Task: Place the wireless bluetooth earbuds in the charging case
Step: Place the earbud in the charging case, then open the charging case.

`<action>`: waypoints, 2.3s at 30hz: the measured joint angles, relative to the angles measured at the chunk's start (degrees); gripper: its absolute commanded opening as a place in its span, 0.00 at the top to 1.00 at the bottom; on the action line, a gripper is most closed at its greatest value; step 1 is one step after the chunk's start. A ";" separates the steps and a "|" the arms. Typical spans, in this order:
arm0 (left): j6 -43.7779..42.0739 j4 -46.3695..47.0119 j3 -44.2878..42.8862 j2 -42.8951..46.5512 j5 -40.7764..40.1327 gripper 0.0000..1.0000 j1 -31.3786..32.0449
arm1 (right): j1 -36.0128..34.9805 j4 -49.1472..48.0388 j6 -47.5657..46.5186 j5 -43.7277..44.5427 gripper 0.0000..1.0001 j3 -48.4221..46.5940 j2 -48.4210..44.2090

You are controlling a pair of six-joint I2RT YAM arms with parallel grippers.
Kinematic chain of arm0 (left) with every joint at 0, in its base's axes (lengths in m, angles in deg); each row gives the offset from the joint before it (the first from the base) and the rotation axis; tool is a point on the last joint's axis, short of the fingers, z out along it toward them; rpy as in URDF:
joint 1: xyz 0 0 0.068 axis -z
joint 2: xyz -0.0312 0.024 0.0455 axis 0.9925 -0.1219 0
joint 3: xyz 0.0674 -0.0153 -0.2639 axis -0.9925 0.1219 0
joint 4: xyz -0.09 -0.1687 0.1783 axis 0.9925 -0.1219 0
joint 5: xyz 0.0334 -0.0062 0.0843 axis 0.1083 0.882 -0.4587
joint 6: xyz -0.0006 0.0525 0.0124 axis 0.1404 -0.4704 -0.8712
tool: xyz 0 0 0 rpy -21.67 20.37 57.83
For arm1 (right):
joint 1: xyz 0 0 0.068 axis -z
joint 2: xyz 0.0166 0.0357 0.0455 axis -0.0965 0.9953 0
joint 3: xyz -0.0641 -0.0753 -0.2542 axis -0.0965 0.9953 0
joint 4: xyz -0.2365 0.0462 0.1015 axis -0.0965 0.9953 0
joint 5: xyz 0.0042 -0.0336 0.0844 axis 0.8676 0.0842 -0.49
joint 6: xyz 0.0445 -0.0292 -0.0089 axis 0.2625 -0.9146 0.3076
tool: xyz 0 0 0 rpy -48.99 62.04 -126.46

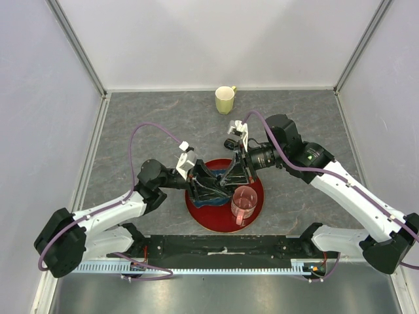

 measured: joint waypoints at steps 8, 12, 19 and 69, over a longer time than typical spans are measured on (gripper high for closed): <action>-0.07 -0.39 1.01 1.97 -3.21 0.98 0.04 | -0.63 -0.04 -0.42 1.40 0.69 -0.61 0.15; -0.07 -0.39 1.27 2.10 -4.20 0.98 0.04 | -0.85 0.22 -0.44 2.19 0.73 -1.07 0.33; -0.63 -0.37 1.27 2.25 -4.85 0.98 0.04 | -1.07 0.76 -0.17 3.78 0.65 -1.95 0.76; -7.76 -3.65 3.43 11.28 -15.19 0.98 0.26 | 6.14 -2.64 8.70 21.99 0.14 -1.57 -8.39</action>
